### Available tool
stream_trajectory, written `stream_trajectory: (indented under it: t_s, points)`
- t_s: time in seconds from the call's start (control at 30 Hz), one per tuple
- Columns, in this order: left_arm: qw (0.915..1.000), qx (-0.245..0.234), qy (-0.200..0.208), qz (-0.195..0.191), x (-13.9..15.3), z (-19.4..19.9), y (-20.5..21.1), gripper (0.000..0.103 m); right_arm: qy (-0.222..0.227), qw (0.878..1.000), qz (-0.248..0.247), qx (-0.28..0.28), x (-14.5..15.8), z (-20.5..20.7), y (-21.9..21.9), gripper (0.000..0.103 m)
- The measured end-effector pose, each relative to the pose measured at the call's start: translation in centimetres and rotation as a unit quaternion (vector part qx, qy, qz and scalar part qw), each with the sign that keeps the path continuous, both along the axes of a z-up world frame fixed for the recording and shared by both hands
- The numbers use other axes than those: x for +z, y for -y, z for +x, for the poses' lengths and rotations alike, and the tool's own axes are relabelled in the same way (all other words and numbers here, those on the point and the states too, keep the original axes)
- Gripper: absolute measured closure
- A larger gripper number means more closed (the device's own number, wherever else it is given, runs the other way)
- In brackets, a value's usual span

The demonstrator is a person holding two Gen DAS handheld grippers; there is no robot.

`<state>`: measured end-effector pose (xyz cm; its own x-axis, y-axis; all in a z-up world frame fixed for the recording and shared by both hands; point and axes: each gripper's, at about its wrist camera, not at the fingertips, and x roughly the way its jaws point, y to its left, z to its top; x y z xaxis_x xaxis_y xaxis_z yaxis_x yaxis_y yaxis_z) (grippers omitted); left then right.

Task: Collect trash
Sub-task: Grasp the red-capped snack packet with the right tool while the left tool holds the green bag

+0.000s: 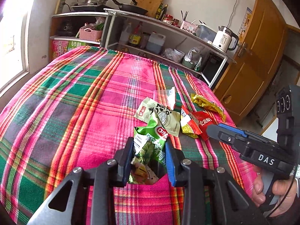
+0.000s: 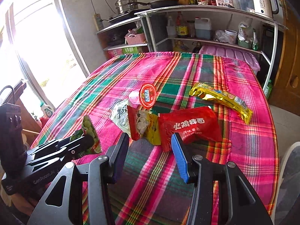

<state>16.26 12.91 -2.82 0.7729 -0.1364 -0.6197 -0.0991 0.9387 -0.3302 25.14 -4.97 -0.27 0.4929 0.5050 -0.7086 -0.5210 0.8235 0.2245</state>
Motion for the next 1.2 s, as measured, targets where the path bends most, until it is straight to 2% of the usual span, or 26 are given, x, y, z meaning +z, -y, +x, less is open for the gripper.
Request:
stream_trajectory:
  t_s: [0.3, 0.37, 0.47, 0.57, 0.83, 1.2]
  points:
    - [0.9997, 0.007, 0.015, -0.015, 0.5, -0.8, -1.8, 0.07, -0.012, 1.0, -0.022, 0.008, -1.3, 1.9, -2.9, 0.056]
    - [0.9997, 0.006, 0.016, -0.016, 0.4, -0.8, -2.0, 0.07, -0.014, 0.999, -0.029, 0.007, -1.5, 2.2, -3.2, 0.068]
    - [0.9997, 0.006, 0.014, -0.017, 0.2, -0.8, -2.1, 0.07, -0.015, 0.999, -0.027, 0.008, -1.6, 2.3, -3.3, 0.077]
    - [0.9998, 0.005, 0.011, -0.016, 0.1, -0.8, -2.0, 0.07, -0.014, 1.0, -0.027, 0.005, -1.6, 2.2, -3.1, 0.081]
    - [0.9999, 0.004, 0.012, -0.005, 0.7, -1.0, -1.3, 0.07, -0.007, 1.0, 0.015, 0.015, 0.1, 0.4, -1.5, 0.082]
    - [0.9994, -0.017, 0.026, 0.015, 2.7, -2.0, 1.8, 0.07, 0.007, 0.998, 0.055, 0.002, 2.5, -3.7, 3.1, 0.082]
